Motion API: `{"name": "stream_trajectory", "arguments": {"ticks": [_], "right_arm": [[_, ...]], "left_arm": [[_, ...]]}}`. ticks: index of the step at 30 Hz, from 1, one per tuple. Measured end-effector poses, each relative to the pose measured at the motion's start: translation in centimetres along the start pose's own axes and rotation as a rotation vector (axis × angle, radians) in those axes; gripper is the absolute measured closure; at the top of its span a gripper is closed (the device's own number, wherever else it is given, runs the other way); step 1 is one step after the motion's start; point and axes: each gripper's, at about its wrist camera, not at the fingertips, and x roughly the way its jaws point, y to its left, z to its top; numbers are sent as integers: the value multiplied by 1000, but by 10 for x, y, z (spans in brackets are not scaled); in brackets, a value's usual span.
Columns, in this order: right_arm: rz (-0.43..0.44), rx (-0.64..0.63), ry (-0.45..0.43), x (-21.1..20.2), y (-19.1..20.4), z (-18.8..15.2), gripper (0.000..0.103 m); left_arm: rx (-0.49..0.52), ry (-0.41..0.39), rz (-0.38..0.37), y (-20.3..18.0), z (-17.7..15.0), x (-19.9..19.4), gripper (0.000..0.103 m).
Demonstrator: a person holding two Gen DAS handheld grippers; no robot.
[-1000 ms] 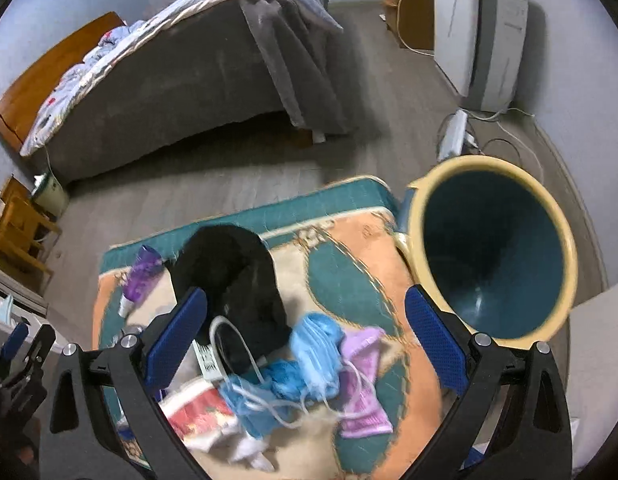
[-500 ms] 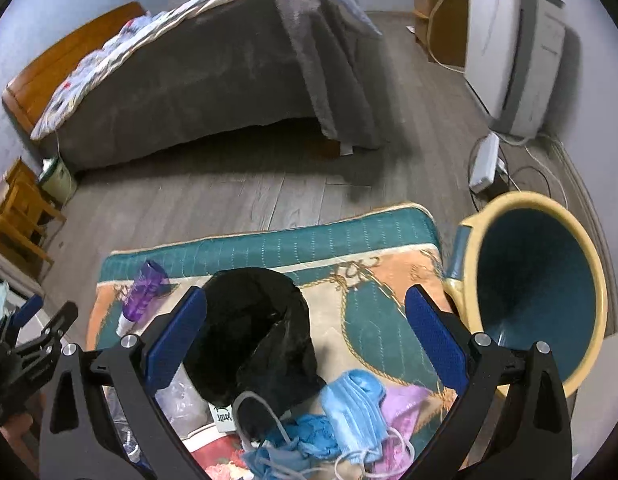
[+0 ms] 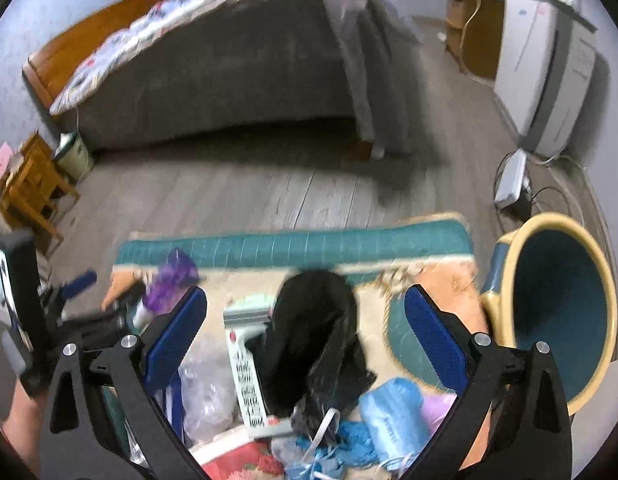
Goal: Collect trash
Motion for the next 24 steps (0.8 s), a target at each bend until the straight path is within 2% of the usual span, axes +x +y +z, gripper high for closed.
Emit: {"name": "stream_trajectory", "arguments": {"ticks": [3, 5, 6, 7, 8, 11, 14, 16, 17, 18, 22, 24], "right_arm": [[1, 0, 91, 22, -3, -7, 22], [40, 34, 148, 36, -8, -9, 53], [50, 54, 159, 39, -12, -10, 65], [59, 73, 159, 40, -15, -8, 70], [64, 82, 152, 39, -17, -6, 80], [67, 92, 90, 29, -21, 0, 85], [77, 108, 28, 18, -25, 5, 86], [87, 129, 6, 14, -32, 7, 86], [98, 139, 3, 14, -34, 8, 86], [104, 149, 5, 14, -35, 9, 86], [126, 188, 6, 13, -46, 10, 86], [140, 201, 5, 12, -49, 10, 86]], "left_arm": [[12, 26, -4, -1, -3, 8, 7], [41, 37, -5, -6, -4, 12, 7], [53, 42, -3, -8, -4, 14, 7], [64, 50, -3, -10, -5, 17, 8], [75, 59, 0, -12, -4, 21, 8], [112, 78, 12, -17, -4, 31, 8], [128, 84, -9, -21, 0, 38, 11], [142, 92, -21, -24, 3, 43, 24], [150, 103, -24, -26, 4, 47, 26], [159, 113, -26, -28, 4, 50, 33], [208, 158, 17, -33, -3, 61, 59], [209, 157, 15, -30, -5, 60, 63]]}}
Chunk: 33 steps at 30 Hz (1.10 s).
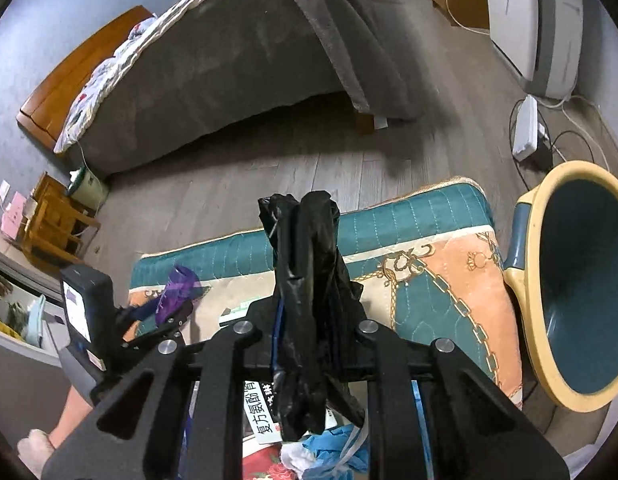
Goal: Collect trash
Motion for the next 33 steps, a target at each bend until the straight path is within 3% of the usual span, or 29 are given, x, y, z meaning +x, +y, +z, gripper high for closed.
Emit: {"name": "stream_trajectory", "arguments": {"ticks": [13, 23, 33], "right_arm": [[90, 35, -102, -53, -9, -4, 86], [116, 30, -160, -102, -19, -18, 86], [96, 109, -155, -118, -47, -24, 86]], "left_arm": [[-2, -152, 8, -5, 1, -61, 68], [67, -270, -36, -46, -20, -145, 69], [108, -173, -117, -113, -76, -156, 69]]}}
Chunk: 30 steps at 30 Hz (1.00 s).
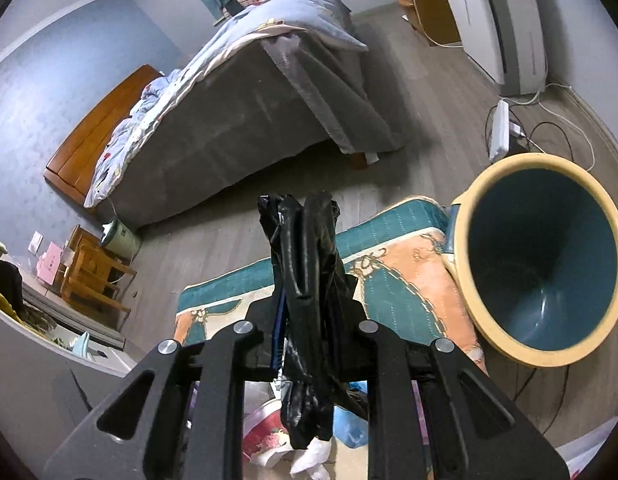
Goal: Collect trash
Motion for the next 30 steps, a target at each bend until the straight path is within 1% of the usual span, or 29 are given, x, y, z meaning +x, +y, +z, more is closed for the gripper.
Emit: {"name": "stream_trajectory", "arguments": {"ticks": [2, 4, 6, 9, 11, 12, 13, 14, 15, 18, 20, 21, 24, 30], "right_arm": [[-4, -13, 4, -1, 2, -1, 86], [-6, -32, 10, -1, 5, -1, 86], [7, -31, 15, 1, 6, -1, 86], [28, -39, 27, 3, 8, -1, 86], [33, -58, 37, 7, 11, -1, 86], [30, -63, 37, 7, 11, -1, 86], [28, -65, 37, 9, 11, -1, 86], [32, -62, 39, 10, 11, 0, 86], [36, -58, 43, 11, 11, 0, 86], [30, -53, 51, 16, 8, 1, 86], [21, -46, 55, 18, 5, 1, 86], [21, -41, 56, 19, 4, 1, 86], [9, -23, 54, 20, -3, 2, 86], [-23, 20, 65, 25, -23, 5, 86]], "left_arm": [[-7, 4, -16, -9, -7, -3, 69], [9, 11, -8, -12, -8, -1, 69], [18, 15, -4, -10, -7, 6, 69], [-4, 24, -17, -4, -6, 16, 69], [-11, 16, -8, -3, -6, 19, 65], [-17, 8, -12, -2, -6, 19, 56], [-25, -4, -17, -2, -5, 19, 49], [-31, -24, -20, -3, -2, 17, 46], [-32, -50, -32, -5, 1, 13, 44], [-20, -90, -63, -16, 7, 7, 44], [-11, -103, -103, -25, 9, 6, 43], [-10, -106, -135, -31, 10, 7, 44], [13, -93, -202, -53, 8, 13, 43], [96, -20, -268, -101, 2, 39, 43]]}}
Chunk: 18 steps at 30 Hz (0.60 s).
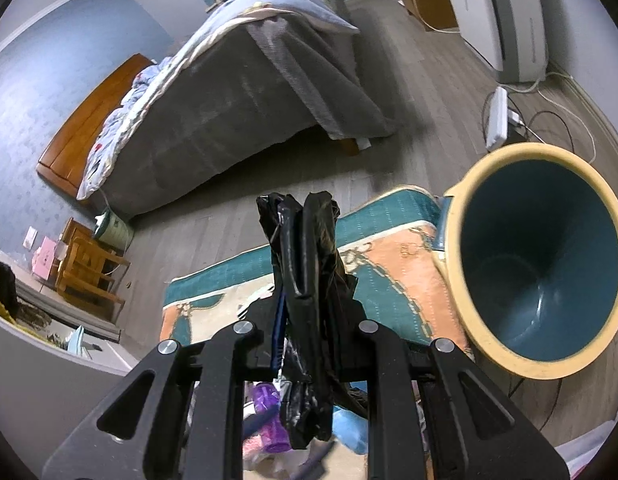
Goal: Collect trash
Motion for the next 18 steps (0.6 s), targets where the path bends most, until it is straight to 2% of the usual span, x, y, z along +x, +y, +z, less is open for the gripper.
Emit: {"name": "stream_trajectory", "arguments": {"ticks": [3, 5, 6, 8, 13, 18], "right_arm": [[-11, 17, 12, 3, -11, 1, 86], [-11, 33, 21, 6, -18, 2, 86], [-4, 46, 24, 7, -22, 3, 86], [22, 85, 28, 9, -32, 4, 86], [118, 238, 70, 23, -56, 0, 86], [123, 236, 54, 19, -53, 4, 86]], "left_arm": [[56, 33, -10, -16, 0, 16, 44], [98, 72, 0, -25, 0, 27, 61], [110, 88, -4, -28, 0, 31, 79], [117, 103, -42, -31, 0, 35, 86], [137, 51, -83, -43, 5, 28, 88], [115, 50, -81, -34, 8, 29, 88]]}}
